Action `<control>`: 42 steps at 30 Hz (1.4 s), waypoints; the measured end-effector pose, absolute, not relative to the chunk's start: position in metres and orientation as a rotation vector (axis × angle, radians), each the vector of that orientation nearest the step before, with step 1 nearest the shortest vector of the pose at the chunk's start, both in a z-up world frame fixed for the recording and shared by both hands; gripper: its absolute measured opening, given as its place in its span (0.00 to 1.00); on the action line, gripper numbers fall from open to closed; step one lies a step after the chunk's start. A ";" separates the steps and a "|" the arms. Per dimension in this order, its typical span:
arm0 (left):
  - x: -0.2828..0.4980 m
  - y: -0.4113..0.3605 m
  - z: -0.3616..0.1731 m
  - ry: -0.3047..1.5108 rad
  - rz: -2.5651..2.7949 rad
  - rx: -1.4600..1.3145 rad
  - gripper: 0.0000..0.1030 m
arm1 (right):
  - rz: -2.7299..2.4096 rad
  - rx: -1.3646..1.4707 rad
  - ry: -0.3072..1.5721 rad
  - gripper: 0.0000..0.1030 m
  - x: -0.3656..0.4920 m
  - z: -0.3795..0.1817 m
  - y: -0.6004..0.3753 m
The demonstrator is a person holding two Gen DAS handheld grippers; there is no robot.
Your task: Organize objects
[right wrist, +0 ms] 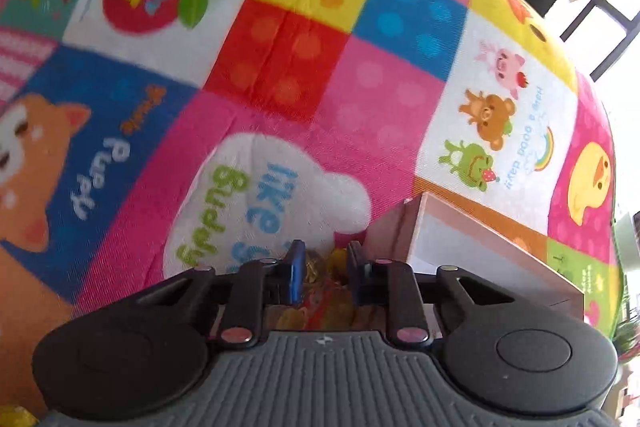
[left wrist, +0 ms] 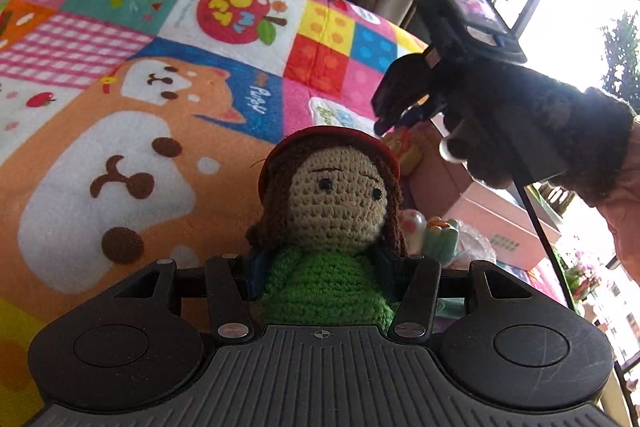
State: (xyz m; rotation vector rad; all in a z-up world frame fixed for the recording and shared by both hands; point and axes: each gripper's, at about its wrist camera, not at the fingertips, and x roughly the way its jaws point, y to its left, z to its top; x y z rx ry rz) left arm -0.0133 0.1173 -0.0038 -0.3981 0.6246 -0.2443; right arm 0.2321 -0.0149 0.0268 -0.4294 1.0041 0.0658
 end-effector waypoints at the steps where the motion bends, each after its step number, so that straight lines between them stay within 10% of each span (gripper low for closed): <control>1: -0.013 0.117 -0.004 0.624 -0.244 -0.398 0.55 | 0.069 -0.433 1.017 0.21 0.230 0.025 -0.014; 20: -0.016 0.110 -0.002 0.626 -0.213 -0.353 0.55 | 0.502 -0.436 1.003 0.23 0.031 0.050 -0.049; 27: -0.021 0.101 0.002 0.639 -0.175 -0.274 0.55 | 0.462 -0.544 0.863 0.56 -0.009 0.048 -0.079; 42: -0.031 0.080 0.007 0.674 -0.085 -0.114 0.56 | 0.457 -0.349 0.826 0.78 -0.061 0.031 -0.147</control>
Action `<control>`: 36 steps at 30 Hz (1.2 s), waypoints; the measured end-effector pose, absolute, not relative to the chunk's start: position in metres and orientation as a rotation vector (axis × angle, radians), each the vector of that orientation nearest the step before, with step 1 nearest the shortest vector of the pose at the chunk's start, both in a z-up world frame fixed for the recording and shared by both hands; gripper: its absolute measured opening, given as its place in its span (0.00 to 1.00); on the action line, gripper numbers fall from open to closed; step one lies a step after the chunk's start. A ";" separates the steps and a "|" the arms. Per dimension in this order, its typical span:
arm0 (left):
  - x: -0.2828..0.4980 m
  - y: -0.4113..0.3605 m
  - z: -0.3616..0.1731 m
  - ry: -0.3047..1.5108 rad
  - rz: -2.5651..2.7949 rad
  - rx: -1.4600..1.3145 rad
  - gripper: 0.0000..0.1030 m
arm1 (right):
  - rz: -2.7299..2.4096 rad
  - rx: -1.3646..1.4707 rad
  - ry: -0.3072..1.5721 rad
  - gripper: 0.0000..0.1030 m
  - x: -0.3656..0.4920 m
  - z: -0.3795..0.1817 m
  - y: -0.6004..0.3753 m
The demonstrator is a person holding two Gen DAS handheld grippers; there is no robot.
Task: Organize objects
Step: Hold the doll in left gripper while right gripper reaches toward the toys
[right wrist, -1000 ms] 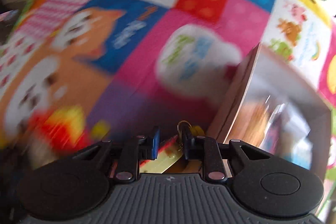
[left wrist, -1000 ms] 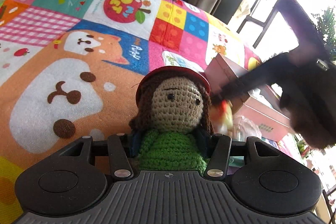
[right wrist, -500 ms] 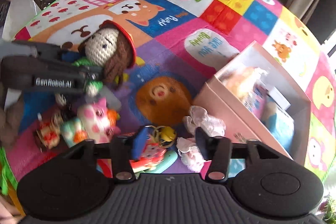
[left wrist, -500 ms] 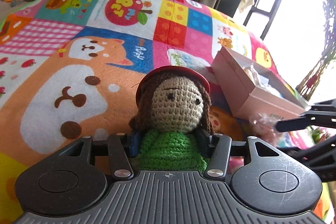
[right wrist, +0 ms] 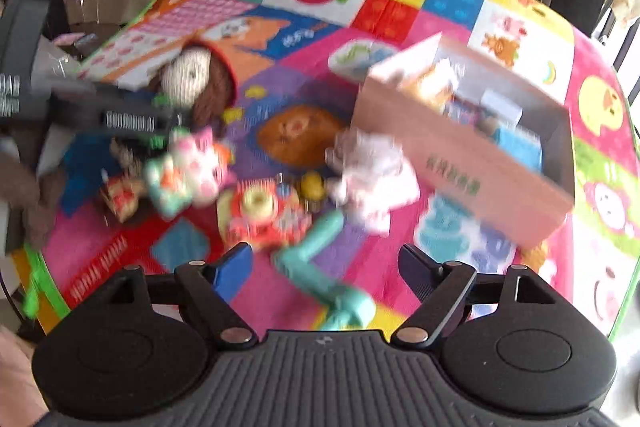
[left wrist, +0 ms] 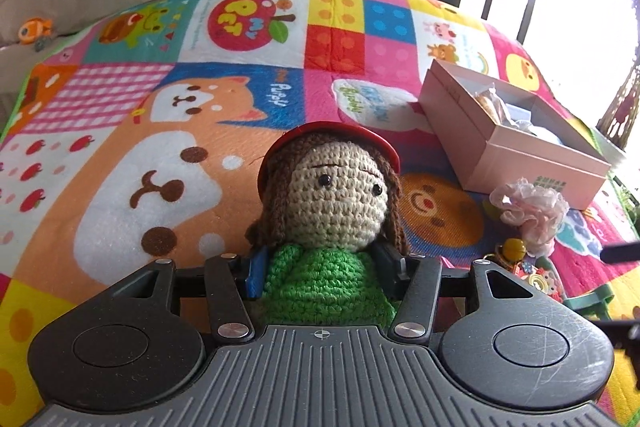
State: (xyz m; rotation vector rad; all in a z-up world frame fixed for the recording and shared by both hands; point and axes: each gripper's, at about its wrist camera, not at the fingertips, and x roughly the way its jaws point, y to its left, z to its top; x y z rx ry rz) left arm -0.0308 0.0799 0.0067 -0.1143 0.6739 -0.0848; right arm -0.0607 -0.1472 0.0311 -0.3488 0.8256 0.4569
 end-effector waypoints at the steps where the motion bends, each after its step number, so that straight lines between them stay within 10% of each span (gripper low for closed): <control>1: -0.031 0.079 0.006 0.674 -0.079 -0.107 0.56 | 0.442 -0.360 0.829 0.78 -0.062 0.026 -0.147; 20: -0.031 0.073 0.005 0.668 -0.043 -0.092 0.58 | 0.524 -0.144 0.687 0.81 -0.076 0.029 -0.153; 36: -0.031 0.077 0.004 0.663 -0.049 -0.117 0.58 | 0.584 -0.061 0.727 0.62 -0.072 0.026 -0.139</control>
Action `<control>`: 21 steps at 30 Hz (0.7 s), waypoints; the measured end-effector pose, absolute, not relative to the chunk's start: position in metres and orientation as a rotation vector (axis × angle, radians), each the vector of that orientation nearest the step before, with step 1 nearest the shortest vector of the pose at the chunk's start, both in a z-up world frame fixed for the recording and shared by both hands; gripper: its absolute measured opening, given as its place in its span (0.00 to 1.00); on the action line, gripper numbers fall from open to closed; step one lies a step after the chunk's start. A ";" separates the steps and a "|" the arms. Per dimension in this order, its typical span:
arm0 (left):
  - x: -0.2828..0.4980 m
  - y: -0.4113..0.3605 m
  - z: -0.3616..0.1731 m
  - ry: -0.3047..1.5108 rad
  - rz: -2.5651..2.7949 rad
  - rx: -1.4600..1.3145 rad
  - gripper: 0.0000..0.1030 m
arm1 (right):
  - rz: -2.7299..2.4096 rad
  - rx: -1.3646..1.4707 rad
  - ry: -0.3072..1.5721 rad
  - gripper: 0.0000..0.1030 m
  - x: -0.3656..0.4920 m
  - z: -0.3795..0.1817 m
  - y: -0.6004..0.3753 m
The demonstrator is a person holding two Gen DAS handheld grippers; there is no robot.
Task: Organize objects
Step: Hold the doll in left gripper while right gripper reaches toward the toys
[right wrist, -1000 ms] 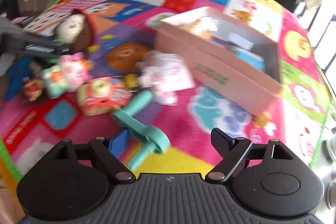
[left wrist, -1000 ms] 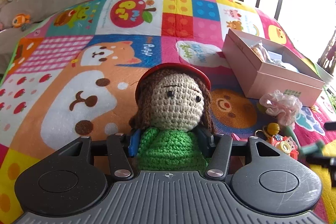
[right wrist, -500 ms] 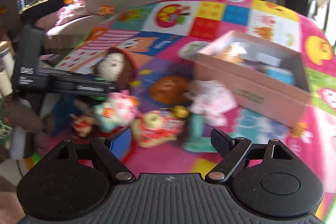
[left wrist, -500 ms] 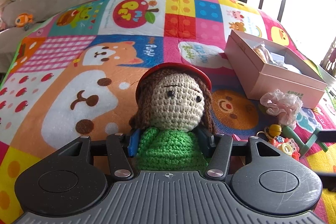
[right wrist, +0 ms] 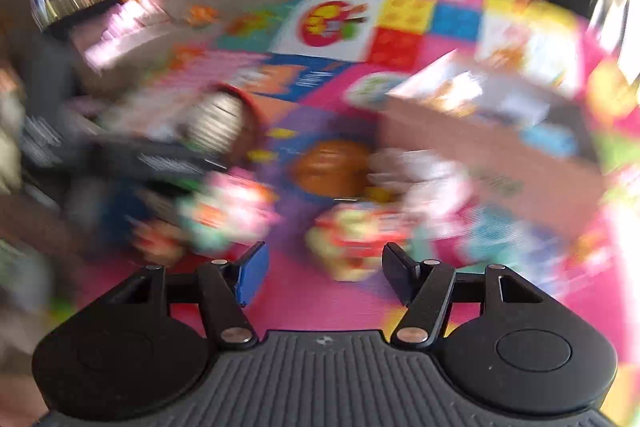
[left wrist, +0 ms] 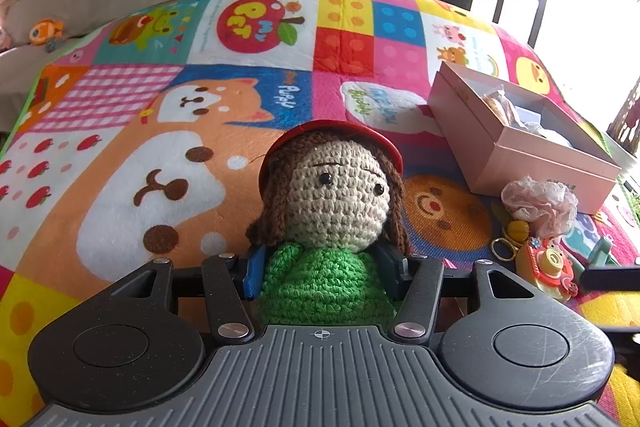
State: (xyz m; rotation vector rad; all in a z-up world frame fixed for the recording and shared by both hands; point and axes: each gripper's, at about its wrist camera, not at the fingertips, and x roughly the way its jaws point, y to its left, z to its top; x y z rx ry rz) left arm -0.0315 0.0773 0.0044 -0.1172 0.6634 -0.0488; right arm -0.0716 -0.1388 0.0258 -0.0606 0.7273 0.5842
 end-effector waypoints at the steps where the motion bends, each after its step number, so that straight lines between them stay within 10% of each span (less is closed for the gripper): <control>1: -0.031 0.077 0.004 0.663 -0.049 -0.118 0.58 | 0.629 -0.021 0.733 0.62 -0.071 0.028 -0.137; 21: -0.031 0.079 0.003 0.664 -0.053 -0.129 0.58 | 0.626 -0.138 0.674 0.52 -0.084 0.037 -0.133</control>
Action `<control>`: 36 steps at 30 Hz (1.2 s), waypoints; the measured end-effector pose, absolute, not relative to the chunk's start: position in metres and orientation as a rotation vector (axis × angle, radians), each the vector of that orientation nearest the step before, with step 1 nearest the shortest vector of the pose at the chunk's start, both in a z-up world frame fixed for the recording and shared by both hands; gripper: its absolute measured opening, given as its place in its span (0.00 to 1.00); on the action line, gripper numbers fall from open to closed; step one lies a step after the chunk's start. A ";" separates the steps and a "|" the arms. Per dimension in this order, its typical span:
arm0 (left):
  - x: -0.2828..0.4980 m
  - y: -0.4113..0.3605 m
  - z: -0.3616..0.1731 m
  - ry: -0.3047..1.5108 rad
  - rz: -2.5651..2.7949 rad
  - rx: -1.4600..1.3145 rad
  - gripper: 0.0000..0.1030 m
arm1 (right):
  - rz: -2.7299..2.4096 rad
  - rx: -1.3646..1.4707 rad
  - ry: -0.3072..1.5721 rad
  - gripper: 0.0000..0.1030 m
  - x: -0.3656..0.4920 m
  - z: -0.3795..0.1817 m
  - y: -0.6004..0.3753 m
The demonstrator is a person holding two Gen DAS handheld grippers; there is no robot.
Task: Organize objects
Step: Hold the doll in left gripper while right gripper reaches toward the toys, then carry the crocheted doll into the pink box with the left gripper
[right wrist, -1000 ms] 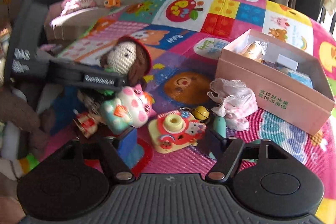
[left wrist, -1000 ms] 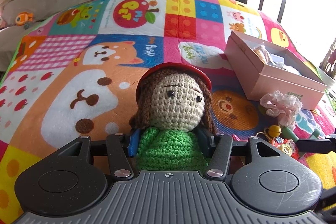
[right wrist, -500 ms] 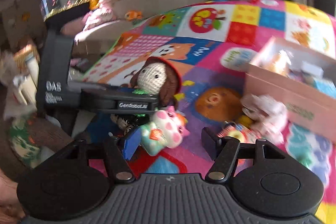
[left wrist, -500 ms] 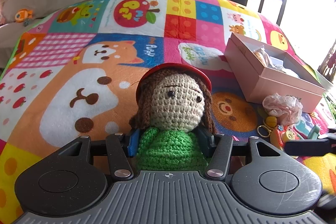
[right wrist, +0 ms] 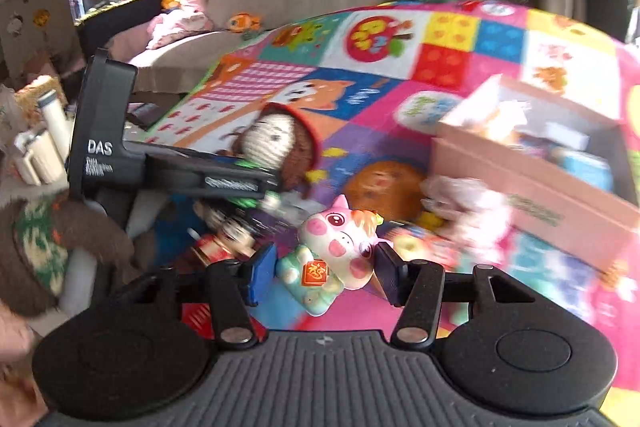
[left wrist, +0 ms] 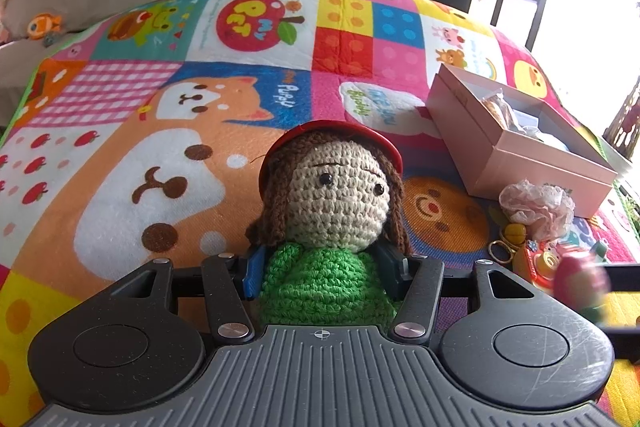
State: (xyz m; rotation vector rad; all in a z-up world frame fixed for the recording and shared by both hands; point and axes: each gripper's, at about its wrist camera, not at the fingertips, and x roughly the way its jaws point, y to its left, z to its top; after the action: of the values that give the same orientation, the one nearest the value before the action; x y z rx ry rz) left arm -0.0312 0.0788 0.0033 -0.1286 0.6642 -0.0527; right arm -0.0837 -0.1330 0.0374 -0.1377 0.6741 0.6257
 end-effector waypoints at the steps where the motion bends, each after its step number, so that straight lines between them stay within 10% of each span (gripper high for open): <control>1: -0.031 0.078 0.003 0.664 -0.050 -0.124 0.58 | 0.601 -0.139 0.670 0.52 -0.087 0.040 -0.144; 19: 0.020 -0.022 0.129 0.561 -0.368 -0.258 0.52 | 0.208 0.169 0.483 0.52 -0.104 0.033 -0.282; 28: 0.135 -0.108 0.042 0.818 -0.304 -0.330 0.57 | 0.173 0.206 0.463 0.52 -0.115 0.026 -0.306; 36: 0.120 -0.150 0.038 0.678 -0.214 0.131 0.69 | 0.147 0.232 0.473 0.52 -0.106 0.015 -0.317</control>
State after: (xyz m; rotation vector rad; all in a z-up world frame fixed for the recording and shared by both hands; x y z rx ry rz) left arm 0.1197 -0.1503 0.0384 0.1312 0.6775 -0.2144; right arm -0.1061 -0.3166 0.0152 0.2322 0.4729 0.1471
